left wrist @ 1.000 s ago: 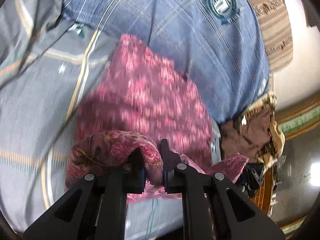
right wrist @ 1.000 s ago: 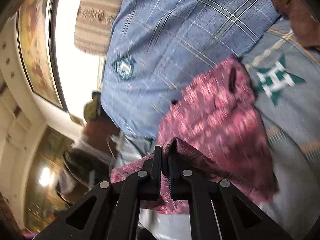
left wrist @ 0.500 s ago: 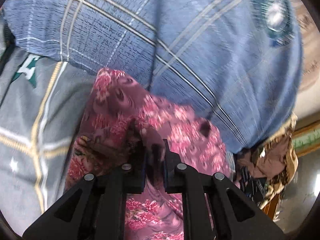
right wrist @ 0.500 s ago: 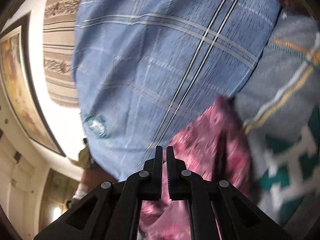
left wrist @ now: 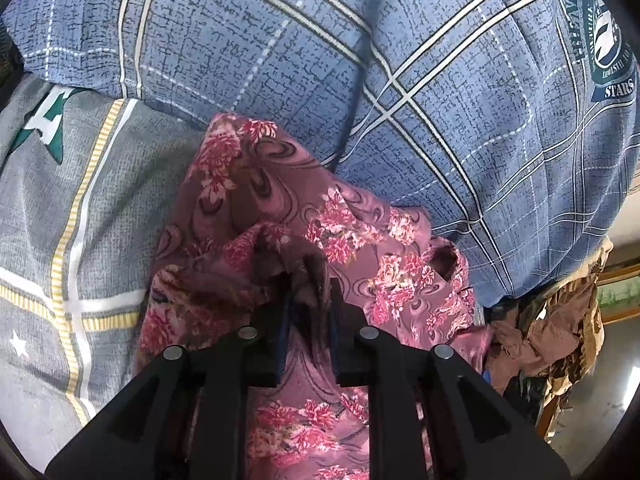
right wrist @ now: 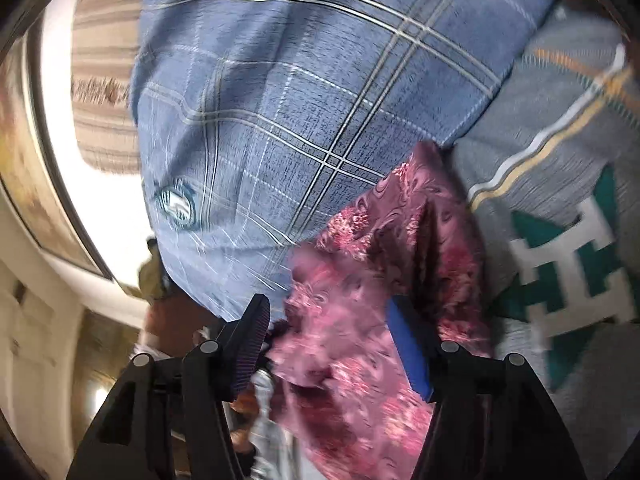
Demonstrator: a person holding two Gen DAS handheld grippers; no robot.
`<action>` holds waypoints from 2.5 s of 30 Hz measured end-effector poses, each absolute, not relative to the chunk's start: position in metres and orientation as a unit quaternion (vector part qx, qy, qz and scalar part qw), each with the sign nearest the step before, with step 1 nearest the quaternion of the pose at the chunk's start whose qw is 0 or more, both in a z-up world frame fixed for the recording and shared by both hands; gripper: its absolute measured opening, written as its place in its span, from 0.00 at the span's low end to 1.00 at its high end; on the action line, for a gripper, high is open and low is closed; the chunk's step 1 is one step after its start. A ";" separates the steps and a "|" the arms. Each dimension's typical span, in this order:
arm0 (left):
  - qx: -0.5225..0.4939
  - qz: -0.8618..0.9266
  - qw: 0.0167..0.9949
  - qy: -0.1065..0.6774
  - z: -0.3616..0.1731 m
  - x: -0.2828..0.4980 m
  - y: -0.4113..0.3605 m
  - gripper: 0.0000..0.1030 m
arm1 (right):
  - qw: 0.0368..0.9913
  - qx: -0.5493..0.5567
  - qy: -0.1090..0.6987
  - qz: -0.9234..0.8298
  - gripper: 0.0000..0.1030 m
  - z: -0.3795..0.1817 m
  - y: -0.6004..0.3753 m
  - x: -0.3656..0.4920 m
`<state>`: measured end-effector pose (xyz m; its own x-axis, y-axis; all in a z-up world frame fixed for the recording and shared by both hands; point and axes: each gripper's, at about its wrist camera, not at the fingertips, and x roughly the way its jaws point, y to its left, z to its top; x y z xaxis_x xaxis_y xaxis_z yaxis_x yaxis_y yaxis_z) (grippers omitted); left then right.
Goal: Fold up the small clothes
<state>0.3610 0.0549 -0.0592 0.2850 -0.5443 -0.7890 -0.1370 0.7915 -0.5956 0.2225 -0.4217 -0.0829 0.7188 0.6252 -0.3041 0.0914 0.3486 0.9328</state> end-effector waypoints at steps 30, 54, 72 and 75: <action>-0.303 -0.063 0.771 0.556 -0.049 0.401 0.106 0.13 | 0.872 0.283 0.399 0.000 0.05 -0.066 -0.444 0.313; 0.140 -0.121 0.839 0.512 -0.049 0.359 0.003 0.53 | 0.849 0.293 0.439 0.033 0.42 -0.074 -0.419 0.320; -0.055 -0.037 0.831 0.552 -0.062 0.408 0.053 0.04 | 0.864 0.266 0.427 0.002 0.07 -0.079 -0.408 0.342; -0.112 -0.035 0.829 0.547 -0.050 0.399 0.074 0.12 | 0.868 0.274 0.414 0.010 0.12 -0.071 -0.407 0.326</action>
